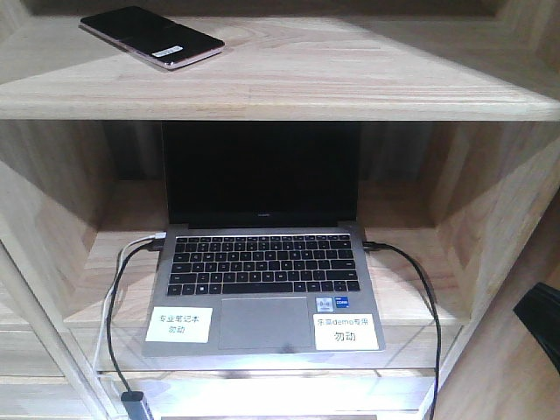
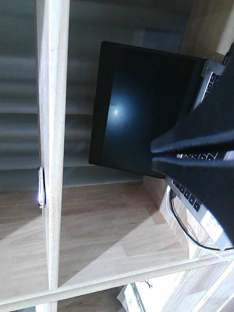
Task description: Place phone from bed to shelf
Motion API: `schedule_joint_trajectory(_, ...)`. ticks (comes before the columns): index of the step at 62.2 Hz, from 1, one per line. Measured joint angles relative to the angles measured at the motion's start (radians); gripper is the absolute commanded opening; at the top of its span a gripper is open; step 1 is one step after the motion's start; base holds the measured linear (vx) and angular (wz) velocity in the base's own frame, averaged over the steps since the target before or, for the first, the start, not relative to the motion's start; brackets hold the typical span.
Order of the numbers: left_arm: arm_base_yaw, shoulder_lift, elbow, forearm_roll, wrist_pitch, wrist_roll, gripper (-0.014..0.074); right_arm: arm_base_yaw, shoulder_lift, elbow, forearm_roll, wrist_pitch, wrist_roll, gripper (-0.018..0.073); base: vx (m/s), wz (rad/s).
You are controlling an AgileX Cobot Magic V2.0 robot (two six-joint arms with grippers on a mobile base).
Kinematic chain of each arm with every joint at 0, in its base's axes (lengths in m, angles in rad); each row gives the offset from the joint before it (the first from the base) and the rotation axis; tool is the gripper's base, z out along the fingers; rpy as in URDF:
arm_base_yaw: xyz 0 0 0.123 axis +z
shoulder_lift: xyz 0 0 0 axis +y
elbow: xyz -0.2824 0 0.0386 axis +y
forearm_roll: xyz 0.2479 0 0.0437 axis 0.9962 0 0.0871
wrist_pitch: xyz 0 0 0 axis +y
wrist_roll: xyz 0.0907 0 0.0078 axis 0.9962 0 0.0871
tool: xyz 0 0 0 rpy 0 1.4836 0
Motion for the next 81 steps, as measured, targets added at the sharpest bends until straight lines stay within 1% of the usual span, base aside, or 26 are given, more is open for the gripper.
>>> schedule_joint_trajectory(25, 0.0, 0.0, 0.0, 0.0, 0.0, 0.0, 0.0001, 0.0, 0.0, 0.0, 0.0, 0.0, 0.001, -0.0005, 0.0, 0.0)
schedule_joint_trajectory(30, 0.0, 0.0, 0.0, 0.0, 0.0, 0.0, 0.0001, 0.0, 0.0, 0.0, -0.021, -0.008, 0.006, -0.0005, 0.0, 0.0)
schedule_joint_trajectory(35, 0.0, 0.0, 0.0, 0.0, 0.0, 0.0, 0.0001, 0.0, 0.0, 0.0, -0.091, -0.024, 0.058, -0.0005, 0.0, 0.0)
schedule_joint_trajectory(38, 0.0, 0.0, 0.0, 0.0, 0.0, 0.0, 0.0001, 0.0, 0.0, 0.0, -0.159, -0.029, 0.121, -0.0005, 0.0, 0.0)
schedule_joint_trajectory(41, 0.0, 0.0, 0.0, 0.0, 0.0, 0.0, 0.0001, 0.0, 0.0, 0.0, -0.258, -0.029, 0.206, -0.0005, 0.0, 0.0)
schedule_joint_trajectory(45, 0.0, 0.0, 0.0, 0.0, 0.0, 0.0, 0.0001, 0.0, 0.0, 0.0, -0.405, -0.029, 0.372, -0.0005, 0.0, 0.0)
schedule_joint_trajectory(52, 0.0, 0.0, 0.0, 0.0, 0.0, 0.0, 0.0001, 0.0, 0.0, 0.0, -0.638, -0.029, 0.623, -0.0005, 0.0, 0.0)
schedule_joint_trajectory(55, 0.0, 0.0, 0.0, 0.0, 0.0, 0.0, 0.0001, 0.0, 0.0, 0.0, -0.715, -0.029, 0.71, -0.0005, 0.0, 0.0)
schedule_joint_trajectory(58, 0.0, 0.0, 0.0, 0.0, 0.0, 0.0, 0.0001, -0.001, 0.0, 0.0, -0.767, -0.029, 0.765, -0.0005, 0.0, 0.0)
schedule_joint_trajectory(60, 0.0, 0.0, 0.0, 0.0, 0.0, 0.0, 0.0001, -0.004, 0.0, 0.0, -0.788, -0.029, 0.785, -0.0005, 0.0, 0.0)
schedule_joint_trajectory(66, 0.0, 0.0, 0.0, 0.0, 0.0, 0.0, 0.0001, -0.035, 0.0, 0.0, -0.81, -0.029, 0.793, -0.0005, 0.0, 0.0)
schedule_joint_trajectory(69, 0.0, 0.0, 0.0, 0.0, 0.0, 0.0, 0.0001, -0.068, 0.0, 0.0, -0.813, -0.029, 0.792, -0.0005, 0.0, 0.0)
schedule_joint_trajectory(75, 0.0, 0.0, 0.0, 0.0, 0.0, 0.0, 0.0001, -0.158, -0.002, 0.007, -0.815, -0.028, 0.785, -0.0005, 0.0, 0.0)
schedule_joint_trajectory(81, 0.0, 0.0, 0.0, 0.0, 0.0, 0.0, 0.0001, -0.244, -0.018, 0.051, -0.817, -0.029, 0.784, -0.0005, 0.0, 0.0)
